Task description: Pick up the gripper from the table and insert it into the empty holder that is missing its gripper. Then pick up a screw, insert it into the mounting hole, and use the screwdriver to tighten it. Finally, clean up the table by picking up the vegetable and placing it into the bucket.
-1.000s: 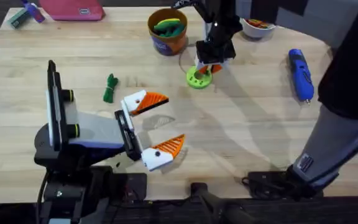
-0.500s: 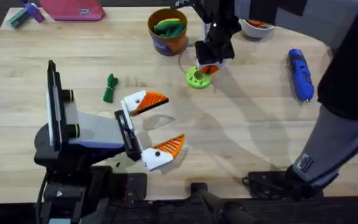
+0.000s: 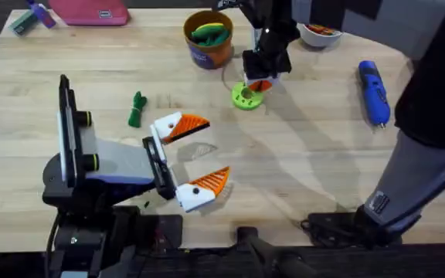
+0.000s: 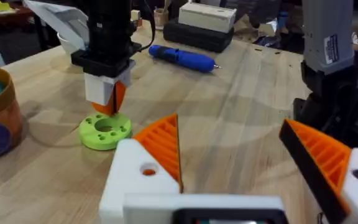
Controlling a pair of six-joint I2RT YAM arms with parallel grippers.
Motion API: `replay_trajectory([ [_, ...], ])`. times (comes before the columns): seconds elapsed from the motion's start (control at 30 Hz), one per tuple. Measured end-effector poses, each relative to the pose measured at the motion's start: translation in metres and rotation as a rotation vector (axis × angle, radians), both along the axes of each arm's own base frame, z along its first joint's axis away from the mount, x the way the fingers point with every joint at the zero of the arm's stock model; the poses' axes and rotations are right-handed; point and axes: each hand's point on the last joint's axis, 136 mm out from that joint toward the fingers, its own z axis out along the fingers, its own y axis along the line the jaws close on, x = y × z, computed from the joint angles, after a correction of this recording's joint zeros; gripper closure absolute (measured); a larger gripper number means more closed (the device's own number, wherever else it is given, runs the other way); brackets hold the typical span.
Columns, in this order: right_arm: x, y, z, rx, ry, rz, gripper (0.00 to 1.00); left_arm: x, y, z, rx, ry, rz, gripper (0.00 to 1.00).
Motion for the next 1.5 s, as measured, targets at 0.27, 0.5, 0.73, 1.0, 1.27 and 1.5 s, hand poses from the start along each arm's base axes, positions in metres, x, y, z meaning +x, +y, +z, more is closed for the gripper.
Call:
replay_trajectory([
  [0.27,0.002,0.001,0.011,0.002,-0.005,0.0,0.995,0.0,0.0,0.0,0.0,0.0,0.0,0.016],
  [0.5,-0.001,0.001,0.045,0.008,-0.015,0.004,0.995,0.0,0.0,0.0,0.0,0.0,0.0,0.015],
  [0.73,-0.006,0.015,0.115,0.045,-0.094,0.077,0.995,0.0,0.0,0.0,0.0,0.0,0.0,0.015],
  [1.0,-0.027,0.051,0.192,0.091,-0.215,0.276,0.995,0.0,0.0,0.0,0.0,0.0,0.0,0.015],
  [1.27,-0.072,0.101,0.225,0.114,-0.286,0.569,0.995,0.0,0.0,0.0,0.0,0.0,0.0,0.013],
  [1.5,-0.115,0.138,0.225,0.115,-0.282,0.841,0.995,0.0,0.0,0.0,0.0,0.0,0.0,0.016],
])
